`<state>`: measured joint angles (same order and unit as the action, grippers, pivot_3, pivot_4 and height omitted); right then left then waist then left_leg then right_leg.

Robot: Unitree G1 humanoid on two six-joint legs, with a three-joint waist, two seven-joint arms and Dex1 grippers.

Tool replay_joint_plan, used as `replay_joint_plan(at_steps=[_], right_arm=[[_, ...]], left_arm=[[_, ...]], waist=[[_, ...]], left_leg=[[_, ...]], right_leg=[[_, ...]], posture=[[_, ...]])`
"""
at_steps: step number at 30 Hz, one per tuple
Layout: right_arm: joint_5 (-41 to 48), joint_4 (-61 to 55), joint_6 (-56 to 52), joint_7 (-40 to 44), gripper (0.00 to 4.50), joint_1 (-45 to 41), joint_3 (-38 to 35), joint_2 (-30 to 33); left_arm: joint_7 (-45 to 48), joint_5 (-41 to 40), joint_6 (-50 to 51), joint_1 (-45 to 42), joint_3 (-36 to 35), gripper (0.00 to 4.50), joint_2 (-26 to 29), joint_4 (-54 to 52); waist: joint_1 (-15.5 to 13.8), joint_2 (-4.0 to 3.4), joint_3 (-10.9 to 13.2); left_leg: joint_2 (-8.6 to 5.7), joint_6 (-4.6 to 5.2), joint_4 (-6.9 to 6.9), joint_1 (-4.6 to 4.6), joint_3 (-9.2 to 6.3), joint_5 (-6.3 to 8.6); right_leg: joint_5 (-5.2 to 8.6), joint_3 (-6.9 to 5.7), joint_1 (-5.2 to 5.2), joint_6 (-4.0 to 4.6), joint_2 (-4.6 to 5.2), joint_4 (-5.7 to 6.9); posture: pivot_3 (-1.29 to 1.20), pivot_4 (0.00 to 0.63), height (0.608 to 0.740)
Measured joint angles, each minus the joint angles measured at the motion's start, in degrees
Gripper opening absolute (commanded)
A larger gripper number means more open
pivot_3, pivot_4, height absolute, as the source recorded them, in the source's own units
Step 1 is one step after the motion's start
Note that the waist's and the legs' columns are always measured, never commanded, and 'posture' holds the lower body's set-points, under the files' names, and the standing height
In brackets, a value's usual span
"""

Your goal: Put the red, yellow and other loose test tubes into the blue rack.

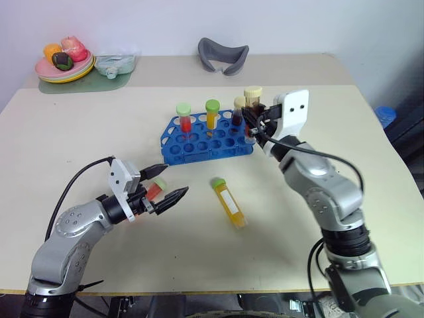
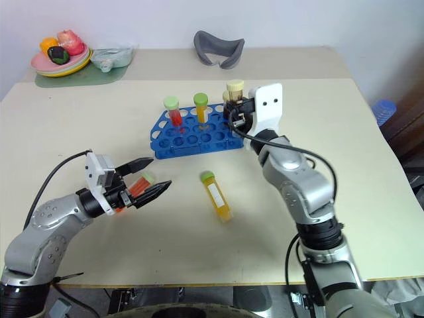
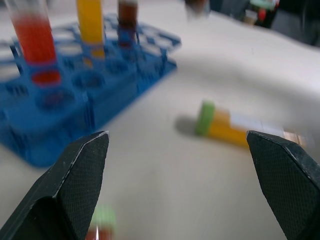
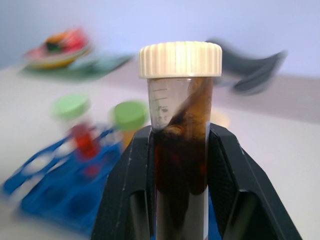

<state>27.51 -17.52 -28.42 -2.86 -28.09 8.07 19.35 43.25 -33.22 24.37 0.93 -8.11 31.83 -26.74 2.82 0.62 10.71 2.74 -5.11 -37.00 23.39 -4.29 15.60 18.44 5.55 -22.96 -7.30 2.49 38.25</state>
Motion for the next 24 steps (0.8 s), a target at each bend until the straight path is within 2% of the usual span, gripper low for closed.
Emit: replay_joint_plan(at_steps=[3, 9, 24], right_arm=[[-6.1, 4.3, 8.6, 1.3, 0.95, 2.7, 0.7, -4.0], [-12.5, 10.1, 19.3, 4.4, 0.95, 3.8, 1.0, -9.6], [-18.3, 24.4, 31.0, 9.0, 0.95, 1.5, -2.1, -14.9]], left_arm=[[-0.3, 0.0, 0.0, -1.0, 0.0, 4.5, -0.8, 1.0], [0.2, -1.1, 0.0, -0.8, 0.1, 4.5, -0.9, 1.0], [1.4, -1.2, -0.2, 1.6, 0.6, 4.5, -0.9, 0.7]], waist=[[0.0, 0.0, 0.0], [0.1, -0.02, 0.0], [1.2, -0.03, 0.0]], left_leg=[[-0.01, -0.01, 0.0, 0.0, 0.01, -0.01], [-0.01, -0.07, 0.01, -0.01, 0.0, -0.04], [-0.01, -0.16, 0.01, -0.1, -0.01, -0.09]], right_leg=[[0.0, 0.0, 0.0, 0.0, 0.01, -0.01], [0.0, 0.0, 0.0, 0.0, 0.01, 0.03], [0.0, 0.0, 0.04, 0.0, 0.01, 0.16]], posture=[[0.0, 0.15, 0.74], [0.0, 0.15, 0.74], [0.0, 0.15, 0.74]])
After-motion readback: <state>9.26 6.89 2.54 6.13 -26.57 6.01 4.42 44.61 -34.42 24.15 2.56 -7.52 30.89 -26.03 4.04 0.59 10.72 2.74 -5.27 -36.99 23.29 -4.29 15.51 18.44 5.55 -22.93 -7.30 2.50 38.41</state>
